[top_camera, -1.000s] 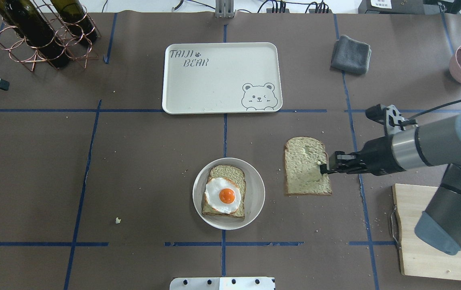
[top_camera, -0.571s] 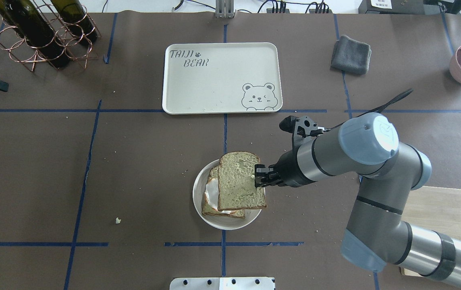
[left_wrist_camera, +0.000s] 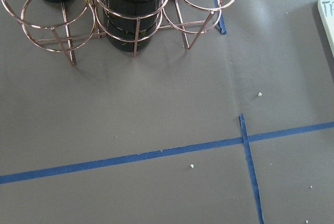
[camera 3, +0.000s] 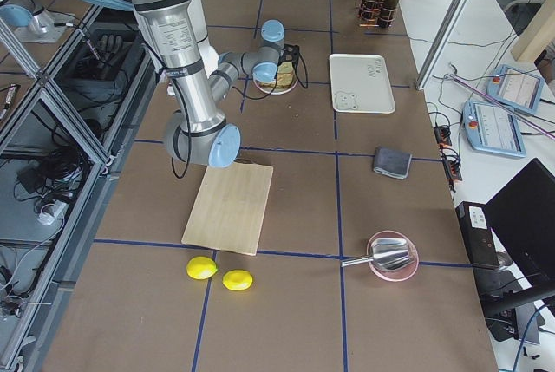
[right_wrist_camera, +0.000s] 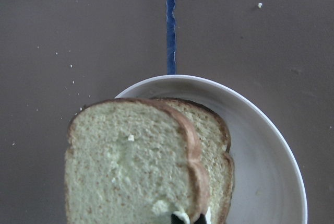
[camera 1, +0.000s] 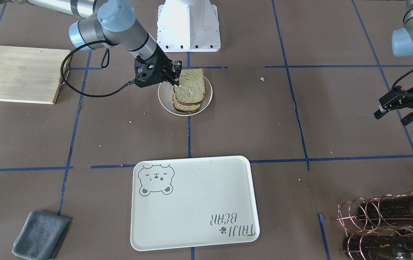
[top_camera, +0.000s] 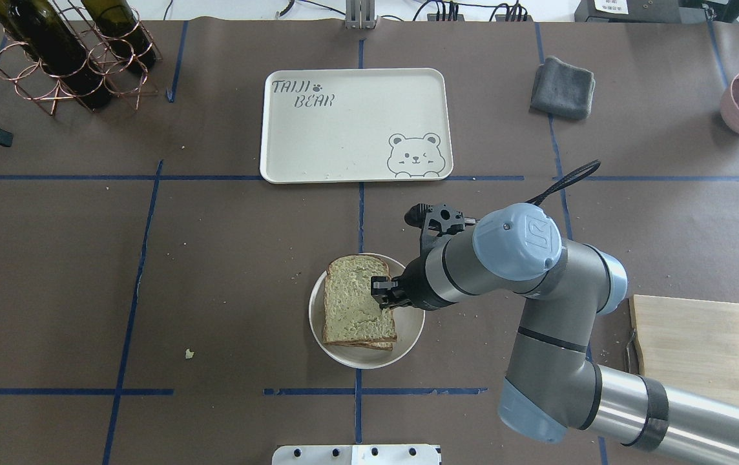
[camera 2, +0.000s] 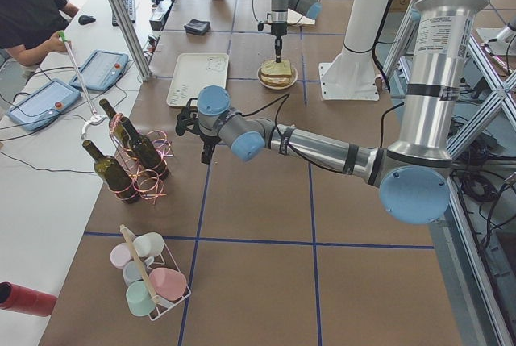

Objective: Make sandwich and place on tray
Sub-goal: 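Lower the bread onto the egg and open the right gripper, then raise the right gripper away while the left arm reaches toward the plate, then grip the white plate rim with the left gripper while the right arm retracts, then lift and carry the plate with the left gripper onto the white tray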

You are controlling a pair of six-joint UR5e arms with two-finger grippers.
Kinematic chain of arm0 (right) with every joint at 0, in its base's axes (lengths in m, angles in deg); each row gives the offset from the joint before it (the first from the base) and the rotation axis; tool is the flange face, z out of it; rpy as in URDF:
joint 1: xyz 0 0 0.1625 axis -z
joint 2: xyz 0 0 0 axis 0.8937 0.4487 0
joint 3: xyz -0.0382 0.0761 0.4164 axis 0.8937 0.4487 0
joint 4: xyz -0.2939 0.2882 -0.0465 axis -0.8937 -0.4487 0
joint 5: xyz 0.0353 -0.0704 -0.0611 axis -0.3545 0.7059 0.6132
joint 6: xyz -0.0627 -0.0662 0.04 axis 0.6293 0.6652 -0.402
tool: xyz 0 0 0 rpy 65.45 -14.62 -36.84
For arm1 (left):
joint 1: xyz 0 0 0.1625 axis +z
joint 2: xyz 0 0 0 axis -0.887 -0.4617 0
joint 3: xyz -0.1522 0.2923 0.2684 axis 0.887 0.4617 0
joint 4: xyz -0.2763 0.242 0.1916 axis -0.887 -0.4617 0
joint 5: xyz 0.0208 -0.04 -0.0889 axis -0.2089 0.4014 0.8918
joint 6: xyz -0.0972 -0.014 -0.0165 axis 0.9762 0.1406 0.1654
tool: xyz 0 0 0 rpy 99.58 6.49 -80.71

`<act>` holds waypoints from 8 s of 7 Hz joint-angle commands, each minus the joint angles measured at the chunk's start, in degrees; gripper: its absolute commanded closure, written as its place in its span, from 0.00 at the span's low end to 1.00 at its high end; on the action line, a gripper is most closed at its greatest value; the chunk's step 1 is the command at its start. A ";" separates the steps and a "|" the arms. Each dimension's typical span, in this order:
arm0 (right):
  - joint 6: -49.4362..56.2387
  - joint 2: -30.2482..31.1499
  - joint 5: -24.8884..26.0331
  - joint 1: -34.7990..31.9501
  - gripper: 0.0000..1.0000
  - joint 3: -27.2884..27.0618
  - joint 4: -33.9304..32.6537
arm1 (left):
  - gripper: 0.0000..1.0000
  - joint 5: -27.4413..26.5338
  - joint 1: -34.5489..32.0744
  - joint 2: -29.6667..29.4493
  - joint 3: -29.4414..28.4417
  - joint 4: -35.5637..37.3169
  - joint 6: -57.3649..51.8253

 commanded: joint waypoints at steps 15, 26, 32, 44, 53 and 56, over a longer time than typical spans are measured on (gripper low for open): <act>32.71 2.72 -3.84 -22.15 0.00 -5.12 -32.50 | 0.00 -22.03 33.18 -13.57 10.09 10.81 37.34; 53.62 12.85 -15.36 -36.33 0.00 -4.33 -31.98 | 0.58 -30.94 50.18 -25.13 1.58 13.25 46.85; 53.54 13.02 -15.36 -36.33 0.00 -4.42 -31.98 | 0.80 -31.02 50.36 -25.22 0.43 11.06 46.94; 58.68 16.69 -15.88 -39.13 0.00 -4.86 -31.89 | 1.00 -26.93 43.88 -25.49 4.82 9.31 48.42; 80.52 25.60 -23.79 -55.92 0.00 2.88 -31.80 | 1.00 -33.20 31.90 -42.17 -27.93 -10.11 94.99; 80.43 26.03 -24.23 -59.44 0.00 3.23 -31.89 | 1.00 -35.94 32.16 -44.11 -34.19 -13.20 94.93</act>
